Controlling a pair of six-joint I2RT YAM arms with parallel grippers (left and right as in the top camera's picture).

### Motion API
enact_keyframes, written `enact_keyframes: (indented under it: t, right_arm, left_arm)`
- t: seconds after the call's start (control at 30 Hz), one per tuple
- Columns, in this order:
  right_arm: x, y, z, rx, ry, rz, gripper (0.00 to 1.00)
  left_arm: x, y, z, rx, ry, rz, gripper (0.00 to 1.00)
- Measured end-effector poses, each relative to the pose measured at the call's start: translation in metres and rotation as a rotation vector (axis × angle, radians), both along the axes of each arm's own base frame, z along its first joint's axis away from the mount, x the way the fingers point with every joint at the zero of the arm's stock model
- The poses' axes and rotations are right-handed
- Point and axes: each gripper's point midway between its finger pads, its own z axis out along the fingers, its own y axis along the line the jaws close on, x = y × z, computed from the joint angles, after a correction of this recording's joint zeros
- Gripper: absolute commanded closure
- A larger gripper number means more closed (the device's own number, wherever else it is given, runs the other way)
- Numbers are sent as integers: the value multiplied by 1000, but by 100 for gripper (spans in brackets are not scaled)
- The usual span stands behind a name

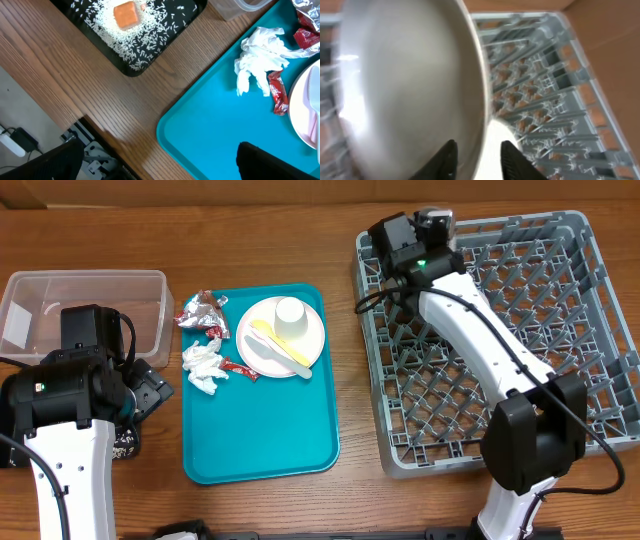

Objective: Sort waste into correct bins and load items into the dishwasher rack
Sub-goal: 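Lift the plate with the right gripper and carry it into the grey rack, then release the white plate upright in the rack and raise the right gripper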

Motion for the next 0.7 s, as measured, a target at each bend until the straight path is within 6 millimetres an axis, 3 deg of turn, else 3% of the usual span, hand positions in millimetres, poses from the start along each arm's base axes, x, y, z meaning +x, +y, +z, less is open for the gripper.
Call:
enact_keyframes:
  t: [0.13,0.2,0.47,0.6,0.7]
  right_arm:
    - [-3,19,16,147,39,40,19]
    - [-3,24,31,230,52,58,9]
    - [-16,37,105,619,70,165,3]
    - [-27,63,132,799,98,329,0]
    - [-39,90,139,902,144,446,0]
  left_arm:
    - [1,-1,0,-7,-3,-2,0]
    - [1,-3,-1,-15,-2,-3,0]
    - [0,-5,-3,-27,3,-5,0]
    - [0,-7,-3,-39,1,-8,0]
    - [1,-9,-4,-54,-1,-12,0]
